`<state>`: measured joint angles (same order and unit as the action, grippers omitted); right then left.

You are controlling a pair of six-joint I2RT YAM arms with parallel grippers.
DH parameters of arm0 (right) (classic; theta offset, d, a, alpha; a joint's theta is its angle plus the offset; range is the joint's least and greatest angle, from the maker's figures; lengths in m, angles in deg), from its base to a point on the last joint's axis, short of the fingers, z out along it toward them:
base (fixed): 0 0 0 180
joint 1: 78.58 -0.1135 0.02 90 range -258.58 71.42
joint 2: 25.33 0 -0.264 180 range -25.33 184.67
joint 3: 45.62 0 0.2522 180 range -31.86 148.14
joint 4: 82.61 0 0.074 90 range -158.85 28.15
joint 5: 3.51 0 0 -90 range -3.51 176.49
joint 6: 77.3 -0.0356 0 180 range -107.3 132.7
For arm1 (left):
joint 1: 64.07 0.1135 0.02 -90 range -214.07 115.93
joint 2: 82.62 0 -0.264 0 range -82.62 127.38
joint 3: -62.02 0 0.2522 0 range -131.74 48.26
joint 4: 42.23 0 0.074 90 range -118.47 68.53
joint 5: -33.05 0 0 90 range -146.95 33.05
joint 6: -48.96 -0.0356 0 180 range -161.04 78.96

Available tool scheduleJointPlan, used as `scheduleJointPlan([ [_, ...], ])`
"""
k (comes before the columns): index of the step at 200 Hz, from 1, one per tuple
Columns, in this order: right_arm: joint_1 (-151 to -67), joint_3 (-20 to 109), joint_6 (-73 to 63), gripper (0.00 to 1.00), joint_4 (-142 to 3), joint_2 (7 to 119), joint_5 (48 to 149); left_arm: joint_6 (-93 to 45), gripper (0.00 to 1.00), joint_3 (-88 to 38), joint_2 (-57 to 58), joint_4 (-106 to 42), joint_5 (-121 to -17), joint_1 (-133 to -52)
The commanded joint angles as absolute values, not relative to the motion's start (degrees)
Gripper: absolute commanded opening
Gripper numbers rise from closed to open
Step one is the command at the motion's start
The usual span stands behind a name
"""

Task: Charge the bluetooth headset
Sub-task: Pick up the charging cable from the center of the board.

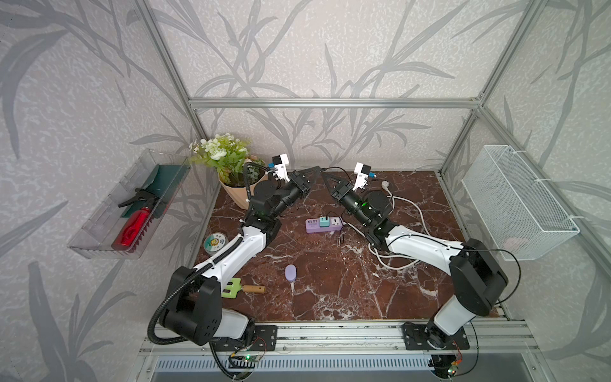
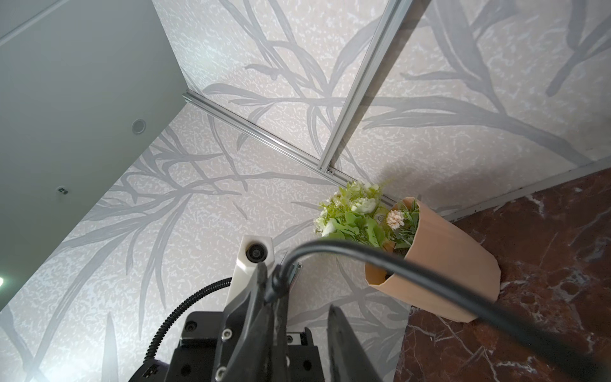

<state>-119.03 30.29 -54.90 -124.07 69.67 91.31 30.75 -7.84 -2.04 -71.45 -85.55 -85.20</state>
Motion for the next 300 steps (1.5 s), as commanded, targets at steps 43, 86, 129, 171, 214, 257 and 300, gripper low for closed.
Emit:
scheduleJointPlan([
  [43, -118.7, 34.07, -54.45, 0.26, -128.05, 71.99, 90.52, 32.06, 0.0, -7.68, -3.02, -73.12, -86.74, -85.69],
  [86, -118.54, 35.47, -55.2, 0.18, -129.86, 72.14, 90.62, 32.19, 0.0, -7.35, -2.95, -73.34, -86.57, -85.69],
  [129, -118.24, 35.69, -55.3, 0.21, -129.86, 72.14, 90.99, 31.91, 0.0, -7.11, -3.04, -73.18, -86.48, -85.69],
  [171, -118.14, 35.91, -55.59, 0.08, -129.48, 72.14, 91.99, 32.0, 0.0, -7.0, -2.99, -73.1, -86.22, -85.65],
  [214, -118.13, 35.51, -56.1, 0.0, -129.68, 71.79, 92.73, 32.26, 0.0, -7.04, -3.01, -72.85, -85.61, -85.69],
  [257, -116.68, 30.98, -57.06, 0.0, -130.18, 69.51, 92.91, 27.87, 0.98, -10.34, -6.28, -59.38, -89.26, -82.69],
  [300, -112.4, 20.52, -55.08, 0.0, -125.69, 62.28, 93.98, 4.16, 0.93, -19.05, -16.84, -11.48, -85.91, -78.67],
])
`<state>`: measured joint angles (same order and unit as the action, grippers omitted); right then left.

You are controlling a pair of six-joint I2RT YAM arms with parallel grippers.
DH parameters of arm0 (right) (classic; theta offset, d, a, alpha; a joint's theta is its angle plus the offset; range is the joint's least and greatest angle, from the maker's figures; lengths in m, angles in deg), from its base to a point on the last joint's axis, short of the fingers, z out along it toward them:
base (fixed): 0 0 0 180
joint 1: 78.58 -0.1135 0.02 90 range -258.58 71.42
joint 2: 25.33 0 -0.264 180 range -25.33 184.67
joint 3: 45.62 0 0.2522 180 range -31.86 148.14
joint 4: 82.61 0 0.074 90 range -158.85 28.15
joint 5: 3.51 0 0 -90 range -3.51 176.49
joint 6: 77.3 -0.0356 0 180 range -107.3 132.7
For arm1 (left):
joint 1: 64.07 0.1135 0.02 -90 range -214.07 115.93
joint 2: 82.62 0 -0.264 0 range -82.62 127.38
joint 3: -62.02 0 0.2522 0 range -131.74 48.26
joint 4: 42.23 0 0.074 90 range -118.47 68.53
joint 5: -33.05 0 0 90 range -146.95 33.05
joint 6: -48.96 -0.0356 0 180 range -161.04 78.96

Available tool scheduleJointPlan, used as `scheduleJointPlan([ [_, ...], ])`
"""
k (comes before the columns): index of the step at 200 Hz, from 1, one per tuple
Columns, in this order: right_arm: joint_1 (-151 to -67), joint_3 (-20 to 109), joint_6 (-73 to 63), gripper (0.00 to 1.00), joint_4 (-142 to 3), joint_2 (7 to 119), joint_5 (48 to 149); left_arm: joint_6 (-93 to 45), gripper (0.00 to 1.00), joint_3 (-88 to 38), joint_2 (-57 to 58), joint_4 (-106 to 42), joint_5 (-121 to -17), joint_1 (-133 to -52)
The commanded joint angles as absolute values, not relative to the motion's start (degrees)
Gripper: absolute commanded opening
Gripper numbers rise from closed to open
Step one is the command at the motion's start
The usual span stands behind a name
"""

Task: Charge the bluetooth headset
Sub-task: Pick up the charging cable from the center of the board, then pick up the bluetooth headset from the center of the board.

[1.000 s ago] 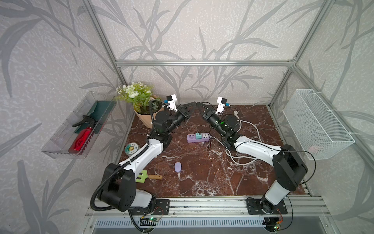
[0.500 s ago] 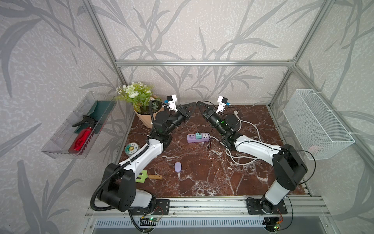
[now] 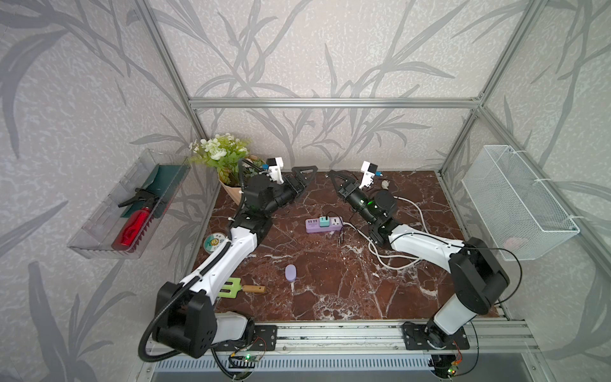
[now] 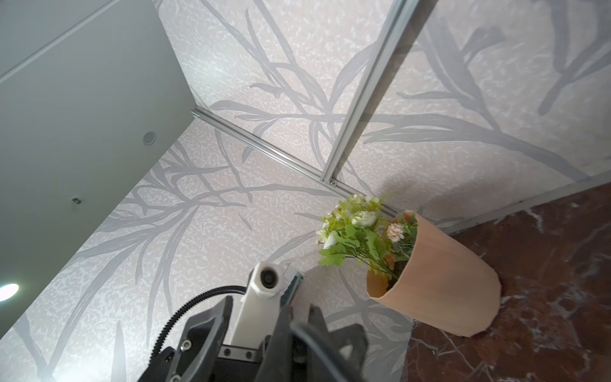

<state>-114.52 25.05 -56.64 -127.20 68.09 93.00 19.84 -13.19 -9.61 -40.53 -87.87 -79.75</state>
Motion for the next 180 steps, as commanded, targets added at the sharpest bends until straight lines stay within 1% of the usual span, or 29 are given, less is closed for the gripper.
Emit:
scheduleJointPlan([
  [1, -112.32, 20.39, -54.9, 0.0, -125.35, 62.07, 94.06, 3.71, 0.93, -19.19, -17.03, -10.48, -85.67, -78.66],
  [16, -111.55, 17.81, -50.81, 0.0, -118.21, 58.11, 95.43, -1.31, 0.88, -20.09, -19.34, 2.11, -83.58, -78.42],
  [36, -111.56, 17.0, -42.53, 0.0, -102.34, 52.3, 97.0, -5.76, 0.85, -22.39, -19.38, 19.54, -80.94, -78.47],
  [56, -111.71, 14.47, -37.84, 0.0, -94.75, 46.99, 95.76, -6.38, 0.83, -19.63, -19.12, 29.43, -78.69, -78.45],
  [79, -111.72, 13.17, -33.7, 0.0, -88.36, 42.17, 95.38, -4.4, 0.83, -12.35, -19.91, 32.66, -79.32, -78.66],
  [108, -111.74, 11.93, -31.15, 0.0, -83.61, 38.44, 95.32, -3.51, 0.81, -6.77, -20.59, 35.29, -77.87, -79.27],
  [138, -111.54, 10.68, -30.73, 0.0, -82.76, 37.17, 96.06, -0.69, 0.76, -0.44, -19.19, 28.8, -78.64, -81.03],
  [180, -110.77, 8.87, -29.71, 0.0, -81.48, 34.45, 95.25, -1.35, 0.77, -0.35, -9.72, 21.96, -76.35, -82.88],
])
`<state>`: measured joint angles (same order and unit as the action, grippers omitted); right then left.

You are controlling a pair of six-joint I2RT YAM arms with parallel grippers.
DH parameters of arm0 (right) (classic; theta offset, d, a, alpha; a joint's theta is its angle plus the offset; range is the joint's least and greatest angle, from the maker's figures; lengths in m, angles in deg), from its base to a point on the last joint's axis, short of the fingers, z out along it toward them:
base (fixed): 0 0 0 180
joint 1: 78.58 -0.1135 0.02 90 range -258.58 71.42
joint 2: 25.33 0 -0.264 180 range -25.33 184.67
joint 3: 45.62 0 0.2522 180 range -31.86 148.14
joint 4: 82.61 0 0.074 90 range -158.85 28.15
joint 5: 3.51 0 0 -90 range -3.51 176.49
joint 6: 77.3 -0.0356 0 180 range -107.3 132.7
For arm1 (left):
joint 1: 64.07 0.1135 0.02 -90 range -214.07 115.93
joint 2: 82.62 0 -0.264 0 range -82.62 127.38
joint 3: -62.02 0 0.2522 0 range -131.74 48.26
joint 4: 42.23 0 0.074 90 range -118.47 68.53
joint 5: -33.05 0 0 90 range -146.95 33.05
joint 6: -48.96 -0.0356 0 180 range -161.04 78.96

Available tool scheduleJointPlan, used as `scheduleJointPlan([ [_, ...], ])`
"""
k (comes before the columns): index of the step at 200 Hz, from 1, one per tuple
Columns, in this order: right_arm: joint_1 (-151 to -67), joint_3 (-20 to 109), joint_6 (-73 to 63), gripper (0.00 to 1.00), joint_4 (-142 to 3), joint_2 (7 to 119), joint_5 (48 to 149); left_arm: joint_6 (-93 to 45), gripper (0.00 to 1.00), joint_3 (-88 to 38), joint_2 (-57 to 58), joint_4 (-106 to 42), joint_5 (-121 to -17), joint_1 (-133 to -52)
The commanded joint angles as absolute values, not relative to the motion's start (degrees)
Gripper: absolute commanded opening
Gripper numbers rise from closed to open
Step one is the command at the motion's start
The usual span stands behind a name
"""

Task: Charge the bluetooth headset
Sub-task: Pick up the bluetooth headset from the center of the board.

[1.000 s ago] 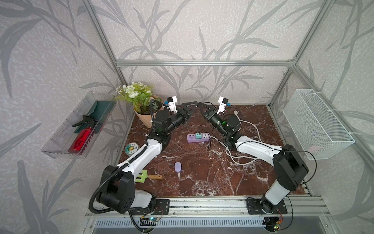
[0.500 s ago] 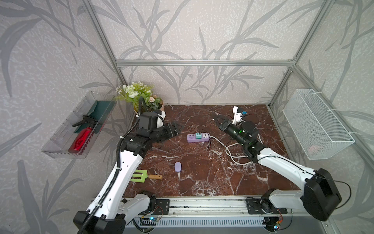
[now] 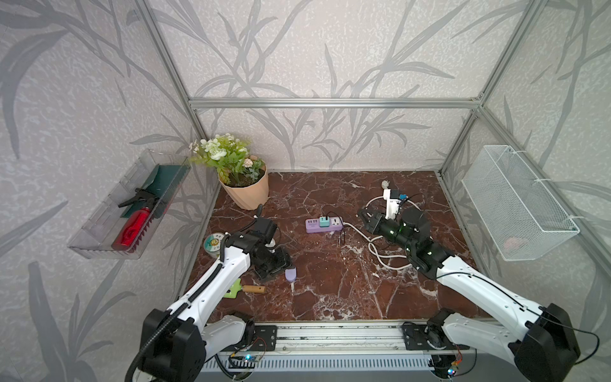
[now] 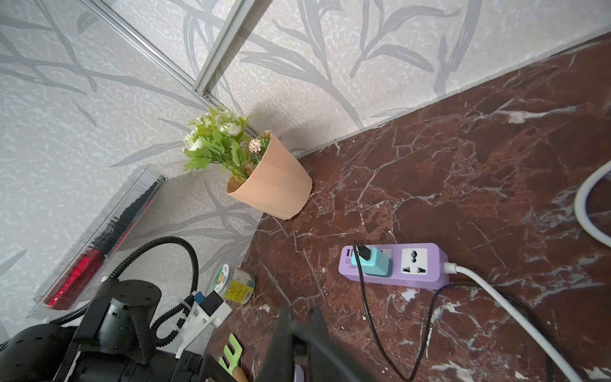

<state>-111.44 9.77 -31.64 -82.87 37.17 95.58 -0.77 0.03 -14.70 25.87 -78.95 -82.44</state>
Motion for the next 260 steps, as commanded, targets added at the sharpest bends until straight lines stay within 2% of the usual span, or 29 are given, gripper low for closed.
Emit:
scheduleJointPlan([
  [1, -110.72, 8.81, -29.69, 0.0, -81.45, 34.36, 95.22, -1.38, 0.77, -0.39, -9.47, 21.88, -76.23, -82.88],
  [25, -109.92, 7.86, -29.32, 0.0, -80.62, 32.78, 94.28, -3.44, 0.76, -2.18, -2.64, 19.27, -75.93, -83.14],
  [51, -108.92, 7.28, -29.57, 0.0, -80.36, 32.32, 93.98, -5.41, 0.69, -4.66, 1.96, 19.58, -73.83, -83.42],
  [68, -108.33, 7.02, -29.76, 0.0, -80.54, 32.56, 94.03, -6.1, 0.67, -4.95, 3.46, 19.36, -72.56, -83.41],
  [115, -107.06, 6.77, -30.9, 0.0, -81.77, 34.47, 95.72, -6.58, 0.51, -5.07, 8.44, 17.41, -73.13, -84.19],
  [176, -105.84, 6.26, -32.33, 0.0, -83.33, 36.18, 96.93, -7.09, 0.52, -4.78, 8.86, 18.05, -71.71, -84.86],
  [242, -104.85, 5.47, -32.57, 0.0, -82.14, 35.13, 96.7, -7.79, 0.48, -6.19, 12.21, 17.87, -71.82, -86.3],
  [260, -104.85, 5.29, -32.72, 0.0, -82.21, 35.13, 96.75, -7.7, 0.35, -6.07, 12.01, 17.98, -71.83, -86.4],
])
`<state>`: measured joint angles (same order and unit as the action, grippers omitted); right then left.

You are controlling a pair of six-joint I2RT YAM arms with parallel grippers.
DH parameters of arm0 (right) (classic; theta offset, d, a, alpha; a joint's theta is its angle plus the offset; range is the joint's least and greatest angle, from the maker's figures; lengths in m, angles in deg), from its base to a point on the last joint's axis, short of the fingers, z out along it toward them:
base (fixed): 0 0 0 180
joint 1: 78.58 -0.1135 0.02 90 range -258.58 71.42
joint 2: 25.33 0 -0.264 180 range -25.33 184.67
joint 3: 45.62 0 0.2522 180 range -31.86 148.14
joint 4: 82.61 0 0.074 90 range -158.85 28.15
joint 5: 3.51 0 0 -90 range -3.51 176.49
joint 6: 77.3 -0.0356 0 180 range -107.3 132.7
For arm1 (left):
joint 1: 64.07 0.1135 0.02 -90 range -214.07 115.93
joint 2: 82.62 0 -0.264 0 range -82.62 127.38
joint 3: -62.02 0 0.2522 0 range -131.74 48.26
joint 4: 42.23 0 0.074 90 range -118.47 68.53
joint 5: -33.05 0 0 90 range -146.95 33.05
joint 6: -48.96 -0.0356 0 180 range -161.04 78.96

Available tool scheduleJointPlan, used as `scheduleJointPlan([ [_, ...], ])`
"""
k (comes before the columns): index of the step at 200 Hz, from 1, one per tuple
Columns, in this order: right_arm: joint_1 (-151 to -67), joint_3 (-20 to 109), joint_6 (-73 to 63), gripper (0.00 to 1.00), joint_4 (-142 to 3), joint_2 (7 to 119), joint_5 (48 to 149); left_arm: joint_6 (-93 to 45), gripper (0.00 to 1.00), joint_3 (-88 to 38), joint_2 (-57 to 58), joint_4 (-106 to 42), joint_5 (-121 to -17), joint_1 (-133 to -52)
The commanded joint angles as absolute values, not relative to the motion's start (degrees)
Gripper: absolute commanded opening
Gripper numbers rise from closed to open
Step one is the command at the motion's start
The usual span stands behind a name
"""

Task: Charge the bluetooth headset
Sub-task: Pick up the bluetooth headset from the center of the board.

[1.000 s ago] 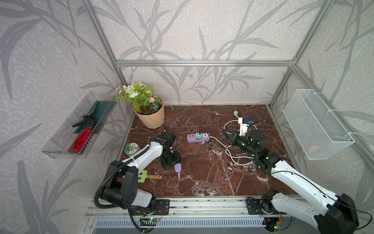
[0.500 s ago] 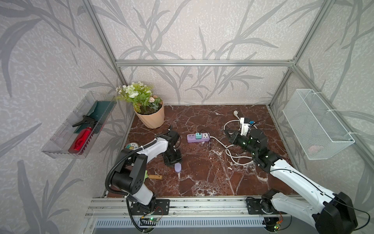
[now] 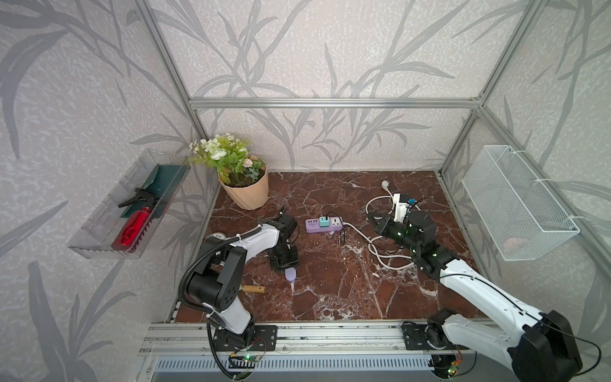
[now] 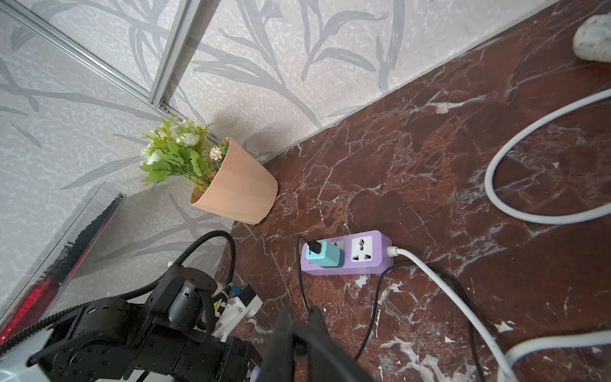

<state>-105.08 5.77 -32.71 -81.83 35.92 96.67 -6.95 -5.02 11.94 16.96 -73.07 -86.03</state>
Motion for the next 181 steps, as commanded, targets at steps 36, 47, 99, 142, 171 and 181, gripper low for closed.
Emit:
scheduleJointPlan([
  [36, -104.85, 5.48, -32.58, 0.0, -82.52, 35.39, 97.53, -7.5, 0.23, -8.1, 10.92, 18.11, -72.46, -86.48],
  [47, -104.85, 5.54, -32.31, 0.0, -82.48, 35.46, 98.0, -7.31, 0.19, -9.64, 10.43, 18.07, -73.13, -86.48],
  [99, -105.43, 9.96, -26.14, 0.0, -78.38, 35.56, 102.12, -4.1, 0.15, -19.59, 6.78, 8.87, -82.29, -86.48],
  [142, -109.23, 20.86, -12.42, 0.0, -66.18, 33.91, 103.07, 5.89, 0.14, -22.82, 5.24, -16.04, -93.98, -86.57],
  [171, -110.11, 22.65, -13.38, 0.0, -68.58, 33.85, 107.03, 10.47, 0.14, -22.72, 4.72, -27.01, -98.11, -87.18],
  [181, -111.4, 23.67, -13.36, 0.0, -68.85, 34.77, 107.54, 11.01, 0.14, -22.39, 4.27, -29.06, -98.77, -87.53],
])
